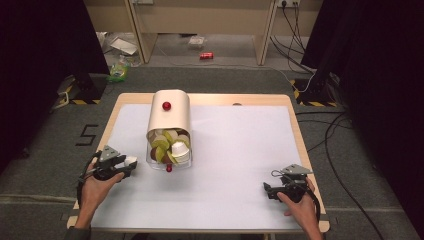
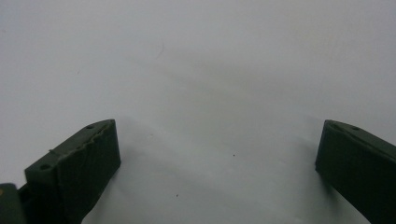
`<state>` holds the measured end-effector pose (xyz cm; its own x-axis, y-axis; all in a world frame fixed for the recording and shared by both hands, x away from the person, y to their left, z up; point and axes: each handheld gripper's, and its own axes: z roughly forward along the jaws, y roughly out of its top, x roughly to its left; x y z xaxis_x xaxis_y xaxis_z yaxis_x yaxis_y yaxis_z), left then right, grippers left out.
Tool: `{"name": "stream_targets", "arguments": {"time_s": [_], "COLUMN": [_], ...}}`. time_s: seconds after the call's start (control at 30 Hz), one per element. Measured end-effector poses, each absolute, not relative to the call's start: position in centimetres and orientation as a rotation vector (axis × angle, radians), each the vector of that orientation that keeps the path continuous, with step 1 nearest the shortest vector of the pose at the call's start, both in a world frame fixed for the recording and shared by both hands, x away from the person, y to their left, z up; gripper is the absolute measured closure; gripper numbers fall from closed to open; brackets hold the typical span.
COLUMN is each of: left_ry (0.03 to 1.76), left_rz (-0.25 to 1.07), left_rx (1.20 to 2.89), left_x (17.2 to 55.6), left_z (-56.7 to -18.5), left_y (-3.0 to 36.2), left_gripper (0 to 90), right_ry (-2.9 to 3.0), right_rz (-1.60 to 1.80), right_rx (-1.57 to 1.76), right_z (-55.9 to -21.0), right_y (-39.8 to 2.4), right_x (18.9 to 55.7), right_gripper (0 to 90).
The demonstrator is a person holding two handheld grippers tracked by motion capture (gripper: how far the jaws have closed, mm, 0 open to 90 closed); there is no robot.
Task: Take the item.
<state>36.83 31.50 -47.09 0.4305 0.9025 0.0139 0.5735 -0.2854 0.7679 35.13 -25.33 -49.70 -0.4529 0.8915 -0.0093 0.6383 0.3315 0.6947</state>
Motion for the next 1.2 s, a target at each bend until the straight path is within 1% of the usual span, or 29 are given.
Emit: {"name": "stream_targets", "arguments": {"time_s": [0.43, 0.57, 0.67, 0.87, 1.03, 1.13, 1.2], "left_ry": [1.240, 1.245, 1.234, 1.226, 1.218, 1.221, 1.219], "left_rz": [0.592, 0.574, 0.570, 0.573, 0.581, 0.589, 0.595], "left_rx": [1.985, 1.981, 1.984, 1.978, 1.979, 1.979, 1.978], "left_x": [36.85, 36.83, 36.84, 36.80, 36.65, 36.55, 36.37], "left_z": [-47.19, -47.16, -47.10, -46.86, -46.63, -46.55, -46.43], "left_y": [31.35, 31.25, 31.04, 30.76, 30.63, 30.60, 30.55], "left_gripper": [45.7, 41.8, 41.1, 36.3, 34.9, 32.0, 31.6], "right_ry": [2.211, 2.212, 2.212, 2.212, 2.212, 2.212, 2.212], "right_rz": [0.886, 0.887, 0.887, 0.887, 0.887, 0.887, 0.887], "right_rx": [1.354, 1.352, 1.352, 1.352, 1.352, 1.352, 1.352], "right_z": [-49.69, -49.70, -49.70, -49.70, -49.70, -49.70, -49.70], "right_y": [-25.32, -25.33, -25.34, -25.33, -25.33, -25.34, -25.34], "right_x": [35.12, 35.14, 35.14, 35.14, 35.14, 35.14, 35.14], "right_gripper": [0.4, 0.4, 0.4, 0.4, 0.4, 0.4, 0.4]}}
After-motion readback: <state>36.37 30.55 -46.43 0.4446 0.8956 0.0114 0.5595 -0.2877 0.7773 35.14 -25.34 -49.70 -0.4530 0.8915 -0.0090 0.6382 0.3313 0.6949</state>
